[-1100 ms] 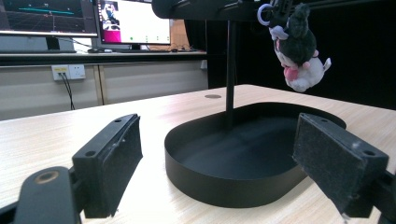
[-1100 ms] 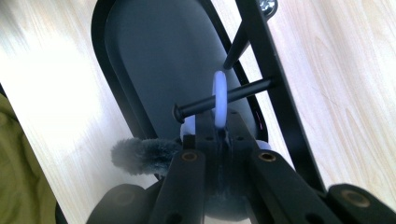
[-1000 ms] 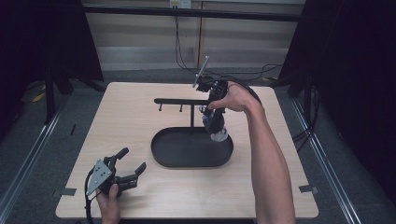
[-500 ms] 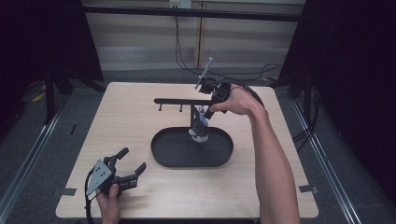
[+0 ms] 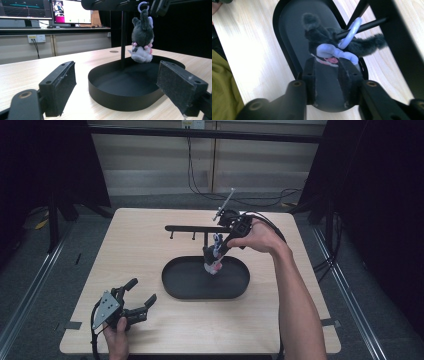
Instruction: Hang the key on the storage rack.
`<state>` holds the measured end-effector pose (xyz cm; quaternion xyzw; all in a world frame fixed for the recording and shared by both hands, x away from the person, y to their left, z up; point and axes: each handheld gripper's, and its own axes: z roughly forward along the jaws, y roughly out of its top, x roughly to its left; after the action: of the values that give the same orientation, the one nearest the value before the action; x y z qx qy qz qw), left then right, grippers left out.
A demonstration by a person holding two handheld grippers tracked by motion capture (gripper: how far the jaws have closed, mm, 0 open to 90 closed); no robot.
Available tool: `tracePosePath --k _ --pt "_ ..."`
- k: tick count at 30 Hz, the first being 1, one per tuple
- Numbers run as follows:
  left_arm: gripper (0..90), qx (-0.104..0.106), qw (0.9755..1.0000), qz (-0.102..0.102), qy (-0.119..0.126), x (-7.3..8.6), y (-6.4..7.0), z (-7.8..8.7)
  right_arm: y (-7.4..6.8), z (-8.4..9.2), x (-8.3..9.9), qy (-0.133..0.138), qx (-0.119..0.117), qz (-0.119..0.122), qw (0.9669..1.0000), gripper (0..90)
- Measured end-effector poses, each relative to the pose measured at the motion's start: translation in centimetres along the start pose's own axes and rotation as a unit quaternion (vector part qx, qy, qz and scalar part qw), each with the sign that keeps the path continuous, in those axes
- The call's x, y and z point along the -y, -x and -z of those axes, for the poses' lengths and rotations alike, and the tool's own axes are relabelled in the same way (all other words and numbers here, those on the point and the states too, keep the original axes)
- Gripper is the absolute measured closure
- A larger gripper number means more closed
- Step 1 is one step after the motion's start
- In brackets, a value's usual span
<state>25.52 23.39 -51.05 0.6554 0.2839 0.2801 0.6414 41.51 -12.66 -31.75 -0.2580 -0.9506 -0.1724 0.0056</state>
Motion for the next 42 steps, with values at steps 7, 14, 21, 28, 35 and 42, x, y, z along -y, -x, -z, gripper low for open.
tracePosePath --k 7,14,21,28,35,42 --pt "15.3 0.000 1.0000 0.000 0.000 0.0 0.0 0.0 -1.0 -0.1 0.8 0.022 0.000 -0.002 0.9998 60.4" --pt "15.3 0.000 1.0000 0.000 0.000 0.0 0.0 0.0 -1.8 -0.1 2.0 0.048 -0.004 -0.010 0.9988 51.8" --pt "15.3 0.000 1.0000 0.000 0.001 0.0 0.0 0.0 -2.8 0.0 3.7 0.101 0.000 -0.014 0.9948 43.7" --pt "15.3 0.000 1.0000 0.000 0.000 0.0 0.0 0.0 -4.7 -0.8 5.6 0.123 0.000 -0.008 0.9924 37.2" --pt "15.3 0.000 1.0000 0.000 0.001 0.0 0.0 0.0 -6.1 -2.5 7.9 0.180 0.006 -0.019 0.9835 31.6" --pt "15.3 0.000 1.0000 0.000 0.000 0.0 0.0 0.0 -7.5 -4.6 10.4 0.252 0.040 -0.057 0.9652 20.7"
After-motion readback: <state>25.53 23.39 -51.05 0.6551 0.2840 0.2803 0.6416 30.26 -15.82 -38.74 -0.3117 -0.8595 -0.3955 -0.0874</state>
